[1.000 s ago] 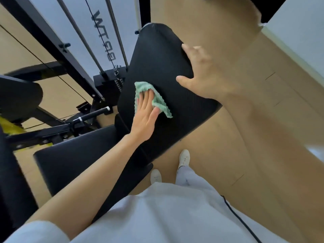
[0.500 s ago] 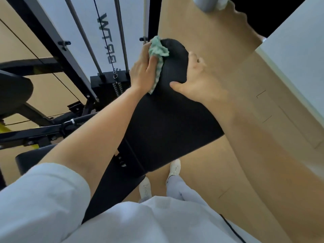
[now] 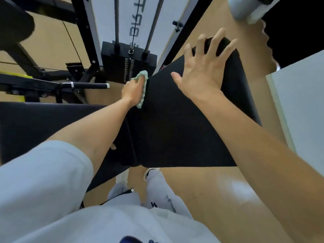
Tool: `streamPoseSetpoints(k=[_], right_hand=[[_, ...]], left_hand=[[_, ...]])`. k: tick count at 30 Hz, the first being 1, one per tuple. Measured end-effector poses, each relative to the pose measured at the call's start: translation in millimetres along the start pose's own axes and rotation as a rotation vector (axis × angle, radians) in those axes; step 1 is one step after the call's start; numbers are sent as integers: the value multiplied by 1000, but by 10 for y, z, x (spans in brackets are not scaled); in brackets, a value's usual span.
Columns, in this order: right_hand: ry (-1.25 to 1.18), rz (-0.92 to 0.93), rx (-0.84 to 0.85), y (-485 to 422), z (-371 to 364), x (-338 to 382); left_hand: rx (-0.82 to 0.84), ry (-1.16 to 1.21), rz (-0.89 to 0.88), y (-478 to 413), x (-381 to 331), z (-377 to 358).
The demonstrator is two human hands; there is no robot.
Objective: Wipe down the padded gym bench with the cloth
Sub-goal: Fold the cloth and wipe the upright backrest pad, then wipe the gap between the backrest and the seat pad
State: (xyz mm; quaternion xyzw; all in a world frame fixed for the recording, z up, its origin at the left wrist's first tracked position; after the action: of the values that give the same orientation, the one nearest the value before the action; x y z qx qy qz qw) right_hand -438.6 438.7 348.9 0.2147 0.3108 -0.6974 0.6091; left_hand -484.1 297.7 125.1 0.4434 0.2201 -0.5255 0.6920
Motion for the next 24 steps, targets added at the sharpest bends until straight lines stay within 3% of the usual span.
streamPoseSetpoints(k=[6,9,13,20,22,24], right_hand=[[69,262,76,-96,-166,616],[-7,364,129,-118,-247,1069],[-69,443,70,-128,-323,1456],[-95,450,30,-172,-459,1669],[-89,445,32,-172,-466,1678],[-93,437,23,-180,-467,1687]], left_hand=[[-36,124,166,-154,705,-96],[-124,289,147,-13,839,-131],[-217,380,44,457,1001,-262],[-102,187,-270,1363,986,-358],[-26,155,-227,1298,1052,-419],[-9,202,-64,1009,1140,-391]])
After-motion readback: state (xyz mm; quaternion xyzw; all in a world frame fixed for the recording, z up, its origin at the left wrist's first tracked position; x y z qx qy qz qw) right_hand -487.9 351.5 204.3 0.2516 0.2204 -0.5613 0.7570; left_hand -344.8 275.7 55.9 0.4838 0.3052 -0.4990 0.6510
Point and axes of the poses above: each hand's wrist, its own y-axis away from the middle knuckle, its own z-axis out of the back of the hand, x = y × z, the point moved 8 cm from there along -y, towards the middle knuckle, and after that the axes turned 15 degrees about -x, right-handed, at the moved point
